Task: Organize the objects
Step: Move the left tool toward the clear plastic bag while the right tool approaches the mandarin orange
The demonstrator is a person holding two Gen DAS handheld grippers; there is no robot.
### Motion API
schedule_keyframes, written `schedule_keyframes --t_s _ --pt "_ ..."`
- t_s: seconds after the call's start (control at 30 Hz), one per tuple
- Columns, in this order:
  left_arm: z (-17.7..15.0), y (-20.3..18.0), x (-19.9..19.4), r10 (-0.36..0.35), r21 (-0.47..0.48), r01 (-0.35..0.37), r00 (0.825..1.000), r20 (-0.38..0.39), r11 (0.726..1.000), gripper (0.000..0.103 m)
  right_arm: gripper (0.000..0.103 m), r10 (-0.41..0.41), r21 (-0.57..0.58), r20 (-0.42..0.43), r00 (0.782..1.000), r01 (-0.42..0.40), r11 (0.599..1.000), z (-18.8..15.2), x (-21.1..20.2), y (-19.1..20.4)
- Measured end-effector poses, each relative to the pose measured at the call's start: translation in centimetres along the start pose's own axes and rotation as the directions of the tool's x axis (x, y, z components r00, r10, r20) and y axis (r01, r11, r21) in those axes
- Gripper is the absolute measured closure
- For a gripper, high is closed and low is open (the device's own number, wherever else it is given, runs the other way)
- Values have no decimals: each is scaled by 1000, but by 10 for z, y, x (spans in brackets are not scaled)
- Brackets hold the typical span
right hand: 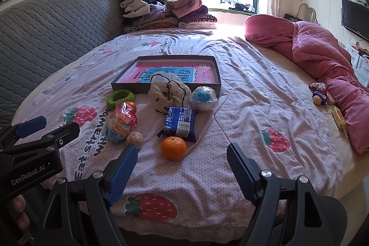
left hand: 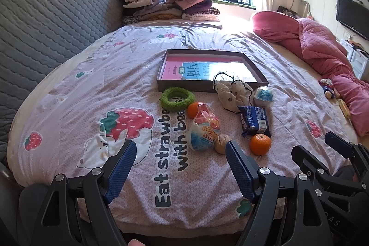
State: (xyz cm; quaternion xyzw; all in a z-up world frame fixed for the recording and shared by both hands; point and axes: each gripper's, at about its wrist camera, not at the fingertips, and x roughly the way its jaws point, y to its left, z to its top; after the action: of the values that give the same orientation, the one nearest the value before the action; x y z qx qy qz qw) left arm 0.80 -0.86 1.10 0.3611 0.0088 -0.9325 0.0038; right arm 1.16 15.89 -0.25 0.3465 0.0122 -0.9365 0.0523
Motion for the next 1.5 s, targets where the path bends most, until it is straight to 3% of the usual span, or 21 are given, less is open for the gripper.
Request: schedule_keyframes --t_s 0.37,0.93,1.2,1.5 --pt "2 3 -6 -32 -23 32 999 11 999 23 24 2 -8 56 998 -2 1000 4 -13 2" --pt "20 -3 -26 -8 22 5 993 117 1000 23 24 -17 -29 121 992 21 999 17 -24 1" --pt "32 -4 9 -25 29 24 999 37 999 23 24 -19 -25 88 996 21 999 24 -8 -2" --pt "22 -3 46 -44 25 46 997 -58 999 23 24 4 -36 4 1000 -4 999 13 19 -1"
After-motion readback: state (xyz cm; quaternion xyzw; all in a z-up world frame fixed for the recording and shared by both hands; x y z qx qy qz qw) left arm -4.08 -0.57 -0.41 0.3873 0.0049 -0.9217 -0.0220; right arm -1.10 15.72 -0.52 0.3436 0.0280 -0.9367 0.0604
